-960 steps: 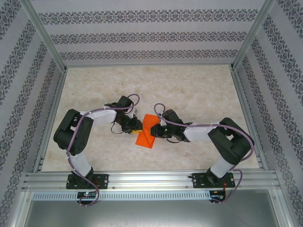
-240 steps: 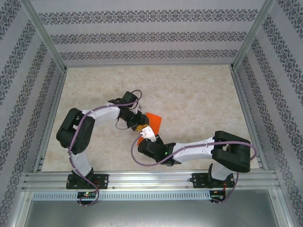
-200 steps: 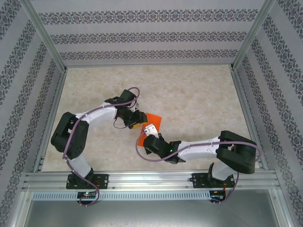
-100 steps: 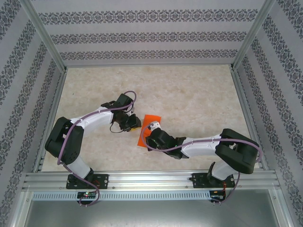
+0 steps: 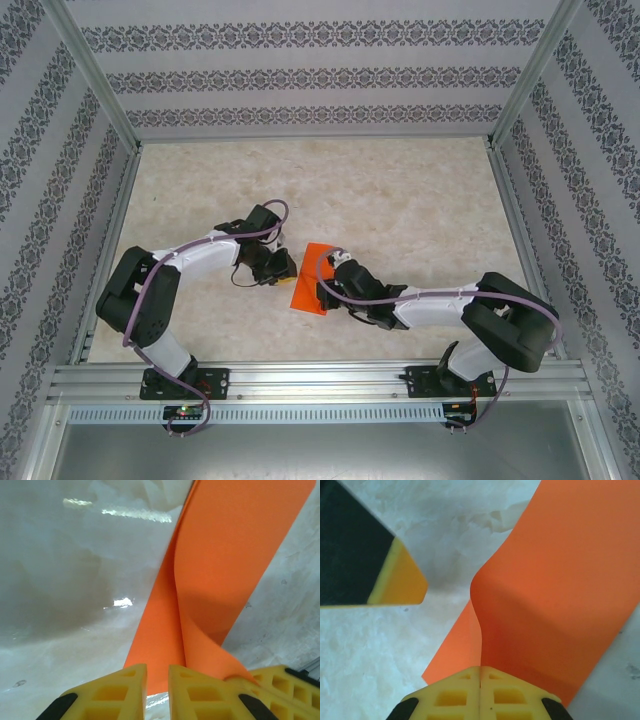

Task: Fold a paper plane with a square sheet of paper (pick it up from the middle)
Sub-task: Fold the triangle a second time at the center of the table.

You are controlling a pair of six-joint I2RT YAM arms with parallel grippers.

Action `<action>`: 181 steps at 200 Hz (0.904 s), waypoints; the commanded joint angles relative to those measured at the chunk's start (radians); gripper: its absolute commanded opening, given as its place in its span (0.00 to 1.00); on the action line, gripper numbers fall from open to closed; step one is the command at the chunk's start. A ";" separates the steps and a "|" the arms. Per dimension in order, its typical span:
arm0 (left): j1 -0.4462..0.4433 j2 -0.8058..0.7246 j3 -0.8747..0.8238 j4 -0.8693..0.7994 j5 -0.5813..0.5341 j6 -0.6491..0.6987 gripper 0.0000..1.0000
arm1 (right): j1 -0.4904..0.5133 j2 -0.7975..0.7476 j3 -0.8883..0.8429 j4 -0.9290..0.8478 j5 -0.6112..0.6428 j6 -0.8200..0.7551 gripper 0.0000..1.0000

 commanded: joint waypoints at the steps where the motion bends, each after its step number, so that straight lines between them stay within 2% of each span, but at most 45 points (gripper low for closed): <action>1: -0.024 0.035 0.006 0.036 0.043 0.036 0.20 | -0.030 -0.003 -0.013 0.044 -0.075 0.038 0.01; 62: -0.060 0.104 0.038 0.045 0.070 0.051 0.19 | -0.086 0.021 -0.012 0.052 -0.132 0.051 0.02; 118: -0.075 0.144 0.055 0.038 0.047 0.063 0.17 | -0.120 0.024 -0.008 0.010 -0.157 0.030 0.02; 181: -0.074 0.152 0.060 0.027 0.038 0.074 0.16 | -0.132 0.024 0.071 -0.194 -0.141 -0.069 0.04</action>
